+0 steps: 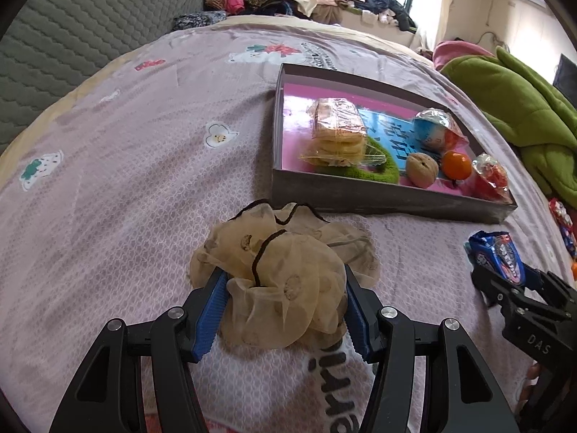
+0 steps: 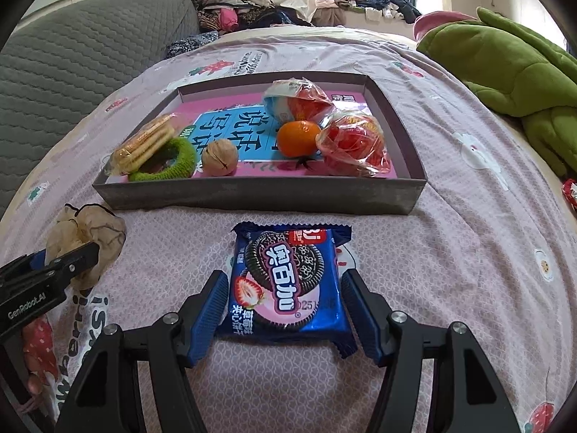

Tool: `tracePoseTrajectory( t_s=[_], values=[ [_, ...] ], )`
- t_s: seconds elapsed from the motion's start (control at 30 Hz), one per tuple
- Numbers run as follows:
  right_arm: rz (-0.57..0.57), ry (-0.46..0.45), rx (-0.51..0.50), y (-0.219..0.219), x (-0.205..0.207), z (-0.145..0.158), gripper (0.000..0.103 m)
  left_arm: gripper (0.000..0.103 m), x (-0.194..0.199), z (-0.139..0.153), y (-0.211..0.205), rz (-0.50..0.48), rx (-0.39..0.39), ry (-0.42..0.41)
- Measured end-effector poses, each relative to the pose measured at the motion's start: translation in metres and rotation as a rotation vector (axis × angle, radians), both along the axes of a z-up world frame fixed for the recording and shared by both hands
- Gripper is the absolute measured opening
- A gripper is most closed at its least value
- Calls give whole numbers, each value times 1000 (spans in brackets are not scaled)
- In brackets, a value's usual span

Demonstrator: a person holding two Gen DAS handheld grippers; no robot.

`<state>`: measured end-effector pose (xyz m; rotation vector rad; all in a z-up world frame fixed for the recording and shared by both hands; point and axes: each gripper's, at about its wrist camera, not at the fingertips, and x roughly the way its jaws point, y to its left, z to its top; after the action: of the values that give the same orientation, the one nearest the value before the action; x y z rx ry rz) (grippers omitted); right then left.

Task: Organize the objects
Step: 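Grasp the beige mesh scrunchie with left tool while right tool grasps the blue biscuit pack, then lift and carry the scrunchie and biscuit pack over the tray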

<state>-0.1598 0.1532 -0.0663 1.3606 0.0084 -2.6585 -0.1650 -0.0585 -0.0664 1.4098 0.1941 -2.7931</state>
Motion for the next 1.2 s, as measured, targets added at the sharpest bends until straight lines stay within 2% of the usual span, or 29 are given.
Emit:
tracePoseTrajectory(
  t_s=[0.27,0.47,0.57,0.67,0.73,0.83,1.2],
  values=[
    [3,13,18,-2,-1,-2,65,61,-1,-8,16,-24,-118,3],
    [-2,13,13,-2,-1,-2,63,60,-1,-7,14,-14,-106,5],
    [-2,15,15,-3,-1,-1,59,54,1,-5,15,-17,-106,8],
    [4,17,21,-3,1,0,56,42,2,-3,15,-27,-100,8],
    [13,21,19,-3,3,2,56,30,5,-1,17,-34,-94,12],
    [26,26,20,-5,8,4,56,23,9,1,20,-42,-91,15],
    [50,43,7,-8,29,19,55,20,28,15,30,-44,-61,17]
  ],
)
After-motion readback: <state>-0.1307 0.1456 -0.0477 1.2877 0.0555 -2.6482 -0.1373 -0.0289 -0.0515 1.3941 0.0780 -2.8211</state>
